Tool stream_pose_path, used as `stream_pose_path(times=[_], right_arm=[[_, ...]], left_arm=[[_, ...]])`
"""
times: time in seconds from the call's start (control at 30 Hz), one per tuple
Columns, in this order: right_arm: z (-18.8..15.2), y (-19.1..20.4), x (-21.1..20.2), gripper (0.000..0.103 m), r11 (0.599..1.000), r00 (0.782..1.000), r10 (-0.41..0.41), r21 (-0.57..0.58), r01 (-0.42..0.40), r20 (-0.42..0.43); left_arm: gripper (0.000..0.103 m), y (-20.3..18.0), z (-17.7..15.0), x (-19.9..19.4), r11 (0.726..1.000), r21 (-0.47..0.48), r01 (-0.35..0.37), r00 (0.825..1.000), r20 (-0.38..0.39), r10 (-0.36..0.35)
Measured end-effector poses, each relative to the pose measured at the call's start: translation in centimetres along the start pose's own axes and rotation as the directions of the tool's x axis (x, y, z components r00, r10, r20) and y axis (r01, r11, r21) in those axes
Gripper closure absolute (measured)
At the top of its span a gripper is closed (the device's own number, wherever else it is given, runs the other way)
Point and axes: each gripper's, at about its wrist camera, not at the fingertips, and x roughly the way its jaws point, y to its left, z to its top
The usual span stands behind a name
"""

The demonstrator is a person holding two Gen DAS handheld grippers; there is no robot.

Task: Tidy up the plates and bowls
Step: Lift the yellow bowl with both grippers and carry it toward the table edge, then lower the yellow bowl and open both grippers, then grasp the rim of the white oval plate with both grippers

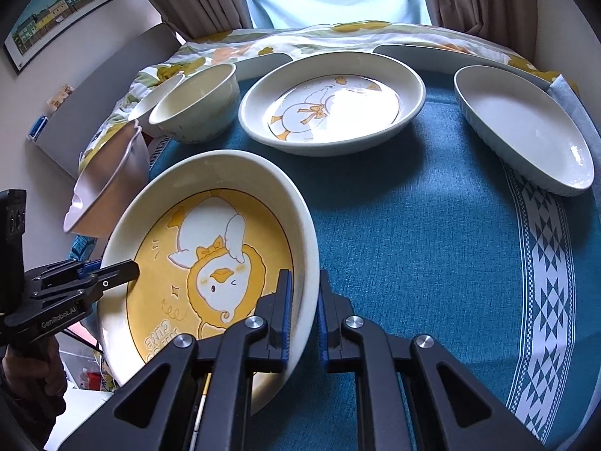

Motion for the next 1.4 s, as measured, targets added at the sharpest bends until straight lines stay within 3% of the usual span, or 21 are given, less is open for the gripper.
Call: stream_pose_path(times=[0.13,0.2,0.3,0.47,0.53,0.6,0.67,0.7,0.73,0.8,0.87,0.93,1.03,1.13,1.27,1.37,1.4], right_arm=[[0.1,-0.3,0.1,0.092,0.999,1.0,0.017,0.027,-0.017,-0.009],[0.2,-0.3,0.2,0.092,1.0,1.0,0.014,0.023,-0.014,-0.016],[0.1,-0.1,0.3,0.092,1.0,1.0,-0.004,-0.003,0.004,-0.022],[0.1,-0.2,0.0,0.09,1.0,1.0,-0.012,0.011,0.012,-0.01],[0.1,-0.4,-0.7,0.078,0.999,0.999,-0.035,0.013,0.035,-0.006],[0.4,-0.6,-1.9,0.034,0.999,0.999,-0.048,0.019,0.048,0.011],[0.8,-0.9,-3.5,0.018,0.998,0.999,-0.04,0.039,0.039,0.036],[1.1,-1.1,-4.7,0.018,0.998,0.998,-0.039,0.049,0.037,0.055],[1.3,-1.2,-5.4,0.018,0.998,0.997,-0.041,0.054,0.038,0.065],[1.9,-1.6,-7.9,0.014,0.997,0.993,-0.053,0.069,0.046,0.105],[2.2,-2.1,-9.9,0.0,0.995,0.987,-0.066,0.089,0.053,0.146],[2.7,-3.1,-12.3,0.0,0.991,0.974,-0.089,0.121,0.064,0.208],[3.2,-4.4,-14.9,0.0,0.983,0.958,-0.134,0.16,0.095,0.254],[4.3,-6.1,-16.6,0.0,0.971,0.962,-0.183,0.19,0.145,0.204],[5.5,-9.0,-18.4,0.0,0.936,0.929,-0.296,0.261,0.236,0.221],[6.4,-12.3,-16.2,0.0,0.924,0.955,-0.266,0.316,0.214,0.131],[6.5,-14.0,-14.9,0.0,0.92,0.967,-0.224,0.354,0.17,0.119]], left_arm=[[0.075,-0.2,0.3,0.2,0.999,0.011,-0.03,0.999,-0.015,0.03],[0.054,-0.2,0.3,0.2,0.999,0.012,-0.038,0.999,-0.014,0.038],[0.04,-0.3,0.4,-0.1,0.999,0.016,-0.051,0.999,0.003,0.051],[0.03,-0.4,0.4,-0.9,0.994,0.027,-0.104,0.995,-0.004,0.104],[0.03,-0.5,0.4,-2.0,0.993,0.023,-0.117,0.993,0.008,0.117],[0.03,-0.7,0.7,-3.6,0.993,0.025,-0.114,0.993,0.03,0.113],[0.03,-1.5,1.4,-6.0,0.994,0.027,-0.11,0.992,0.068,0.108],[0.028,-1.9,1.8,-7.0,0.994,0.029,-0.104,0.991,0.087,0.102],[0.026,-2.3,2.4,-8.2,0.995,0.033,-0.097,0.989,0.111,0.093],[0.004,-3.7,3.9,-10.7,0.996,0.051,-0.078,0.981,0.181,0.067],[0.0,-5.0,5.5,-12.3,0.995,0.082,-0.059,0.966,0.257,0.036],[0.0,-6.6,7.3,-12.7,0.989,0.143,-0.028,0.962,0.274,-0.013],[0.0,-9.0,10.4,-12.4,0.977,0.214,0.02,0.961,0.265,-0.077],[0.0,-12.5,13.6,-11.7,0.957,0.275,0.086,0.957,0.244,-0.156],[0.0,-16.8,18.1,-9.4,0.921,0.33,0.206,0.949,0.16,-0.27],[0.0,-19.2,20.9,-6.2,0.907,0.336,0.253,0.95,0.093,-0.299],[0.0,-20.0,21.9,-4.7,0.904,0.333,0.268,0.952,0.055,-0.302]])
